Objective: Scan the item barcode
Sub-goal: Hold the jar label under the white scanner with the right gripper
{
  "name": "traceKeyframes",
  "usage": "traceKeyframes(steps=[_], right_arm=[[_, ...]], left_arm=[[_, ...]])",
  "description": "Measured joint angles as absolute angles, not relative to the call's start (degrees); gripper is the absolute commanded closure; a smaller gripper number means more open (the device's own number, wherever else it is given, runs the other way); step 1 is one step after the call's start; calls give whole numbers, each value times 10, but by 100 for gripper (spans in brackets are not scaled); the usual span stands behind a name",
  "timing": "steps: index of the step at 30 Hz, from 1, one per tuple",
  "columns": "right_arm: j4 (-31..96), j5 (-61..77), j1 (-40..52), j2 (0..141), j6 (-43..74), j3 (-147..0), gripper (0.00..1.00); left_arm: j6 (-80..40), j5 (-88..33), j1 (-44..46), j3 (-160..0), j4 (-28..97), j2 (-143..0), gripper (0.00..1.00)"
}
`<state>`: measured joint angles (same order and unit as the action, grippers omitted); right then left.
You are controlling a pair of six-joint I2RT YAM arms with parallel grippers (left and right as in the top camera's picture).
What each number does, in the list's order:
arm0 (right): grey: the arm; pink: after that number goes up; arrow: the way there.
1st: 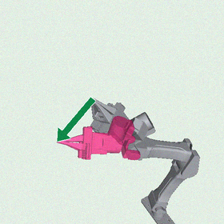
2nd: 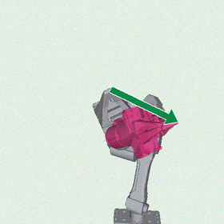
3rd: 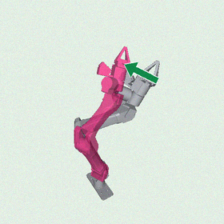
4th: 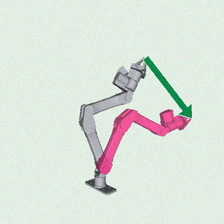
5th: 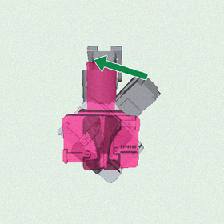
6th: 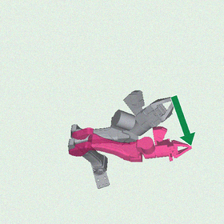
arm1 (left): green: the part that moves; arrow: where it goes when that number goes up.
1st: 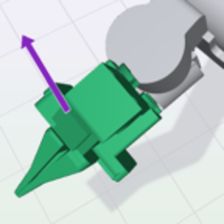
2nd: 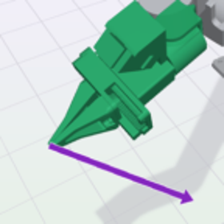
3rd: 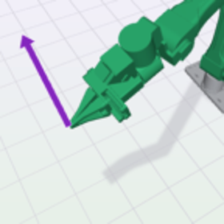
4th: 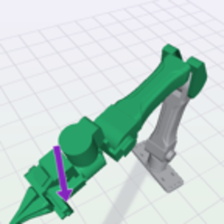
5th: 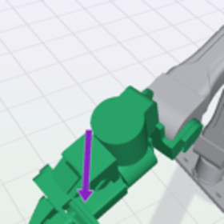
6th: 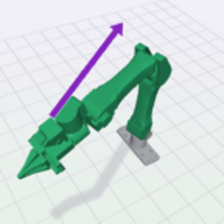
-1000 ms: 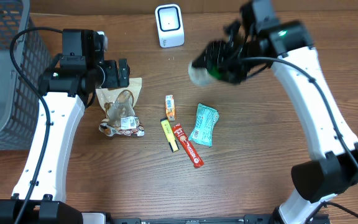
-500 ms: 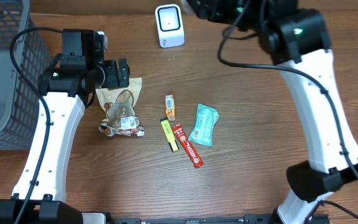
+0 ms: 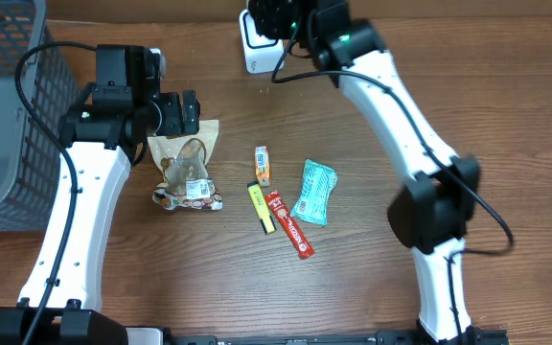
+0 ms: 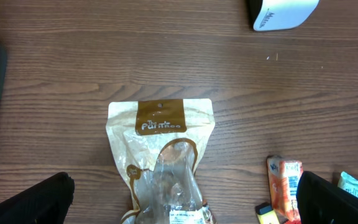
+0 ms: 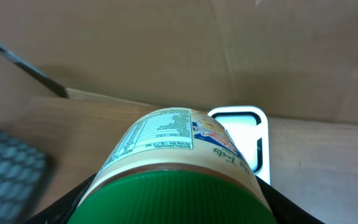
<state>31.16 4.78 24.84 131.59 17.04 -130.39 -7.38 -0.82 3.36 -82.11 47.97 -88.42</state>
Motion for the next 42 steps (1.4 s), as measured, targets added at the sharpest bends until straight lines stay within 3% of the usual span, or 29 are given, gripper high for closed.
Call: traceKeyframes(steps=[9,22,42], right_arm=[[113,39,248,1418,157,-1299,96],[-4,-10,248,1469,173,-1299,96],[-53,-46,247,1516,176,-1297,96]], left_arm=[[-74,-8,34,-821,480,-884,0],[-74,-8,34,-821,480,-884,0],[-74,-8,34,-821,479,-884,0]])
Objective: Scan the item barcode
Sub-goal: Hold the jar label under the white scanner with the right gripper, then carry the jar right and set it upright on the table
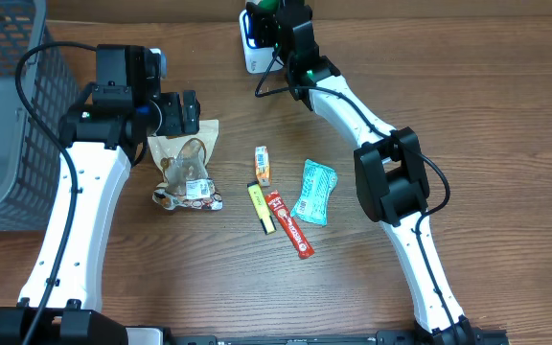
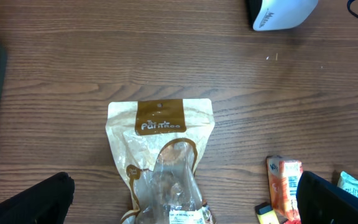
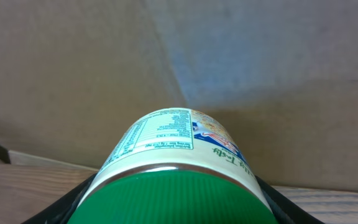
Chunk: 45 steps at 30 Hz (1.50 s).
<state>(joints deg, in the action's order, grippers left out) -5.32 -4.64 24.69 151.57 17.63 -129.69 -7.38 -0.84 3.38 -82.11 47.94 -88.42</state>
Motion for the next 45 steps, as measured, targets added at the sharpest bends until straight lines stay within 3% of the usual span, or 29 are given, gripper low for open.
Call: traceKeyframes(steps=[6,12,21,27,31,37,45], right_arm=[[-8,-30,247,1489,178,-1295,96],[107,-27,241,1372,178,-1293,96],[460,-19,179,1162,178,-1304,96],[745,-20,104,1157,178,-1304,96],[852,-22,60,1170,178,-1266,96],[874,-22,13,1171,178,-1172,96],[769,-23,-25,1172,178,-999,93]], left_arm=[[-74,-8,34,-821,480,-884,0],[-74,-8,34,-821,479,-884,0],[-74,-8,34,-821,480,-884,0],[-74,-8,34,-821,479,-884,0],[-74,-8,34,-821,480,-884,0],[-74,-8,34,-821,479,-884,0],[-74,-8,34,-821,480,-884,0]])
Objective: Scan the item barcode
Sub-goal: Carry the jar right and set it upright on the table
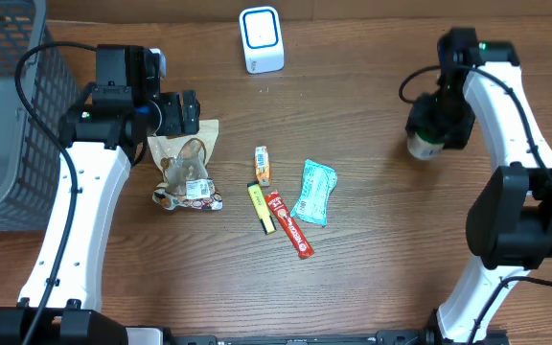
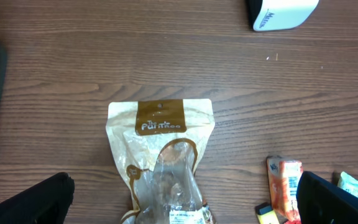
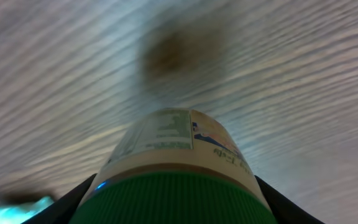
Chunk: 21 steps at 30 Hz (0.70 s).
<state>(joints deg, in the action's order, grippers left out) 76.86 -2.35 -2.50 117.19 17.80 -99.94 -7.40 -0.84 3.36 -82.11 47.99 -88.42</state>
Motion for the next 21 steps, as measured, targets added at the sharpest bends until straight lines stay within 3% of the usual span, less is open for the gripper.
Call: traceKeyframes(steps=[11,12,13,16,21], right_arm=[[681,-23,-33,1172,178,-885,74],[680,-23,-33,1172,178,-883,68],[679,-23,-33,1172,178,-882,54],[673,-23,-33,1172,178,-882,25],[671,-23,-33,1172,179,-881,15]], left_arm=[[-74,-8,34,-821,480,-884,0],[-74,-8,34,-821,480,-884,0],[-74,-8,34,-821,479,-884,0],[-74,-8,34,-821,479,-884,0],[-74,-8,34,-821,480,-884,0]])
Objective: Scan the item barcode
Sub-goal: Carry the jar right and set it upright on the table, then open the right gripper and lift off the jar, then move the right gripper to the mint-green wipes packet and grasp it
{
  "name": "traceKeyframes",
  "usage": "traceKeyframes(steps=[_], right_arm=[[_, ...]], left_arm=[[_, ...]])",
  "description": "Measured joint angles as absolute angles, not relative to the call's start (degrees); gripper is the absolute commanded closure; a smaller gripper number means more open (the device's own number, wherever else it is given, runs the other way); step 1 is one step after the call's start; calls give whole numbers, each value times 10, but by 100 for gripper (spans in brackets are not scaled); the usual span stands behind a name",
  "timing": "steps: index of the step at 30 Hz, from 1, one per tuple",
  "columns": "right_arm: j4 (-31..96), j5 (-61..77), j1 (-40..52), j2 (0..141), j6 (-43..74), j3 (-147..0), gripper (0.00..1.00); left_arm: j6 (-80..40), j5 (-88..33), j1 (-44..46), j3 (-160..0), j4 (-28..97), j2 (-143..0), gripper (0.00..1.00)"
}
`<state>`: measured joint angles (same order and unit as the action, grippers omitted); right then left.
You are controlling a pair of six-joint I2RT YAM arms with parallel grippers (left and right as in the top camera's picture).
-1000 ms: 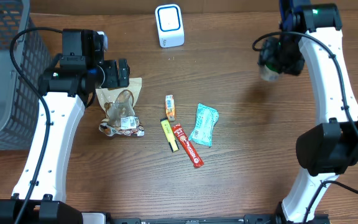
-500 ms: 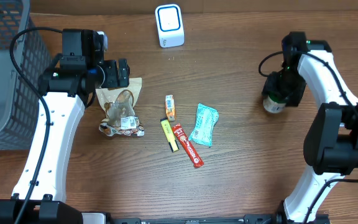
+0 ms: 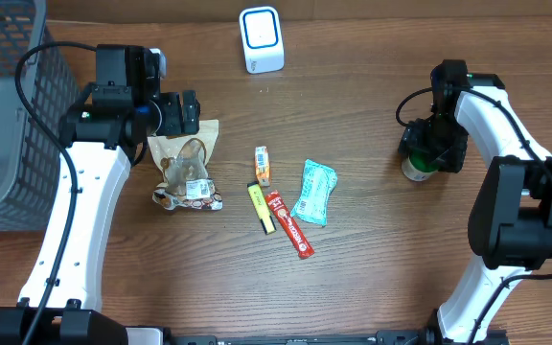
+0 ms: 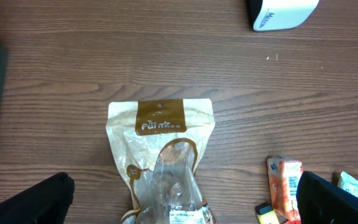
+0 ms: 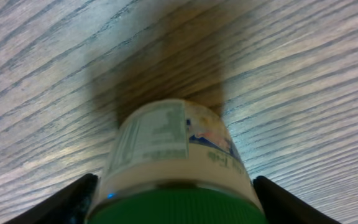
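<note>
A jar with a green lid and a pale printed label (image 5: 166,143) sits between the fingers of my right gripper (image 5: 174,199), which is shut on it. The jar's base is at or just above the wood, over its own dark shadow. In the overhead view this jar (image 3: 416,171) is at the table's right side under the right gripper (image 3: 431,149). The white scanner with a blue ring (image 3: 261,38) stands at the back middle, far from the jar. My left gripper (image 4: 185,202) hangs open above a brown snack bag (image 4: 160,155).
A grey mesh basket (image 3: 8,105) stands at the far left. In the middle lie an orange packet (image 3: 263,164), a yellow item (image 3: 261,208), a red stick pack (image 3: 288,223) and a teal packet (image 3: 315,192). The scanner's corner (image 4: 283,12) shows in the left wrist view.
My right gripper has moved a little nearer and lower with the jar; the wood under it is now sharp and close. The left arm has not moved.
My right gripper first held the jar up by the scanner at the back of the table, and then still there, facing the wall. Later it was at the table's right side with the jar, and now it is low over the wood there.
</note>
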<state>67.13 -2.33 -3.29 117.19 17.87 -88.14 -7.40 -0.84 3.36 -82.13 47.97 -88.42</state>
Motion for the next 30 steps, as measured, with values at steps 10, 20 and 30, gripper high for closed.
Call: traceKeyframes(steps=[10,20,30], right_arm=[[673,-23,-33,1172,178,-882,10],[818,-22,-27,1173,178,-1092,17],[855,64,63,1172,164,-1141,30]], left_arm=[[-74,-8,34,-821,480,-884,0],[-74,-8,34,-821,480,-884,0],[-74,-8,34,-821,480,-884,0]])
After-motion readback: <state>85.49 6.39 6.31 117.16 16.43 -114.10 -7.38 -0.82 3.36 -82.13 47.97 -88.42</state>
